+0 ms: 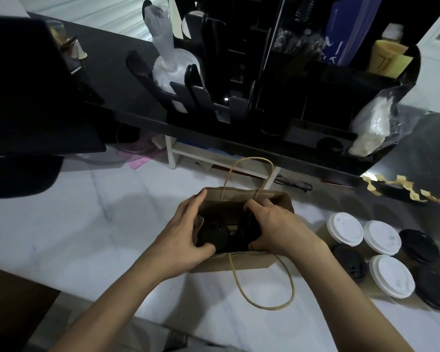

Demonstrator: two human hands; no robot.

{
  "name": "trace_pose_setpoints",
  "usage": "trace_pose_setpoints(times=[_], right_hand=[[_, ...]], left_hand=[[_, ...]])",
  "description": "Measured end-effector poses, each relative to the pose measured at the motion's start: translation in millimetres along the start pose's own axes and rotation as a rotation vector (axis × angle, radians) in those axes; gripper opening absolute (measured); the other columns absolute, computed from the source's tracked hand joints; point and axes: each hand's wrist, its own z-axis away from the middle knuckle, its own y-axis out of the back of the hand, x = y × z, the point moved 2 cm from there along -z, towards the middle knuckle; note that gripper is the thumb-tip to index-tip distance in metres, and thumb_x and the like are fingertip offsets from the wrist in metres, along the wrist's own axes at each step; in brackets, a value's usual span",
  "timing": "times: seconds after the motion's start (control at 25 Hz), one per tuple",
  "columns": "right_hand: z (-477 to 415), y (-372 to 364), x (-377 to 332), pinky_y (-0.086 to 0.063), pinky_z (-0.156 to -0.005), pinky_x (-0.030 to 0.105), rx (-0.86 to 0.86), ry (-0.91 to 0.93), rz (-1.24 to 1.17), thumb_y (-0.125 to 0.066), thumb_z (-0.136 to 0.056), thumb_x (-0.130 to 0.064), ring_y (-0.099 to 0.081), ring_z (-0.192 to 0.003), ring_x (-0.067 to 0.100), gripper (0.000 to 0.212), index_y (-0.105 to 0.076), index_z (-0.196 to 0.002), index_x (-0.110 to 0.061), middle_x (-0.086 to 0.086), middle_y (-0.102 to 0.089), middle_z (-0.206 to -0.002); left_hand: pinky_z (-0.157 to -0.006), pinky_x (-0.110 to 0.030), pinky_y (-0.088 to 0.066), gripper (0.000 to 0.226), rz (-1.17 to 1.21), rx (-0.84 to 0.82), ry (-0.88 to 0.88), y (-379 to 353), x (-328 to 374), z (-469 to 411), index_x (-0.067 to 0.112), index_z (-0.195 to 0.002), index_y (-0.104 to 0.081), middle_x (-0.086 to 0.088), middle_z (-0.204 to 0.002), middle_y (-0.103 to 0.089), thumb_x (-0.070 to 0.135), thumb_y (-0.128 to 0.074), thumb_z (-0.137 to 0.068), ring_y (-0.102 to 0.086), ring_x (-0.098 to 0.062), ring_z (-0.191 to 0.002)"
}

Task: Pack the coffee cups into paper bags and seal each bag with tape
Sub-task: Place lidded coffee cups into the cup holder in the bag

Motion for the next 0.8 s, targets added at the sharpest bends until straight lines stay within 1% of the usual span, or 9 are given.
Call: trace_pose_setpoints(times=[0.12,0.24,0.36,0.56,0.8], right_hand=[[-3.7,-6.4,-0.7,-0.056,-0.096,0.039,-0.023,-0.021,-0.018,-0.082,-0.079,-0.039,-0.058,-0.119,0.023,0.081,-0.036,-0.145,-0.032,0.002,-0.050,-0.136],[-3.6,-8.4,-0.3,-0.052,-0.101,0.040,-0.027,-0.021,-0.028,-0.076,-0.084,-0.043,-0.052,-0.125,0.022,0.073,-0.039,-0.147,-0.034,0.002,-0.048,-0.139],[-3.0,-8.4,1.2,-0.053,-0.100,0.039,-0.012,-0.019,-0.002,-0.075,-0.086,-0.036,-0.053,-0.123,0.022,0.064,-0.045,-0.143,-0.032,0.002,-0.050,-0.136],[-11.0,-18.0,-3.3,-0.055,-0.098,0.038,-0.017,-0.033,0.024,-0.079,-0.084,-0.030,-0.061,-0.117,0.023,0.058,-0.055,-0.136,-0.025,0.002,-0.059,-0.130],[-15.9,-21.7,-6.0,-0.055,-0.098,0.040,-0.017,-0.024,-0.003,-0.079,-0.084,-0.026,-0.062,-0.116,0.027,0.055,-0.056,-0.134,-0.022,0.006,-0.060,-0.131]], left_hand=[[-0.095,-0.034,-0.054,0.104,-0.004,-0.002,0.000,0.2,-0.2,-0.1,0.058,-0.151,0.000,0.031,-0.151,-0.012,0.032,-0.070,-0.079,-0.041,-0.012,-0.130],[-0.095,-0.033,-0.054,0.103,-0.002,-0.001,-0.005,0.9,-0.1,1.2,0.058,-0.150,0.000,0.031,-0.151,-0.012,0.033,-0.068,-0.077,-0.041,-0.012,-0.130],[-0.095,-0.033,-0.054,0.103,0.007,-0.003,0.000,0.9,0.1,1.0,0.058,-0.150,0.000,0.031,-0.152,-0.012,0.032,-0.068,-0.077,-0.041,-0.012,-0.129],[-0.097,-0.033,-0.053,0.103,0.006,-0.005,-0.005,0.8,0.9,1.4,0.059,-0.150,-0.001,0.031,-0.151,-0.012,0.030,-0.069,-0.079,-0.042,-0.010,-0.129],[-0.094,-0.033,-0.054,0.103,0.007,-0.002,-0.009,0.6,-0.2,2.2,0.060,-0.150,0.000,0.032,-0.150,-0.012,0.030,-0.069,-0.080,-0.042,-0.010,-0.129]])
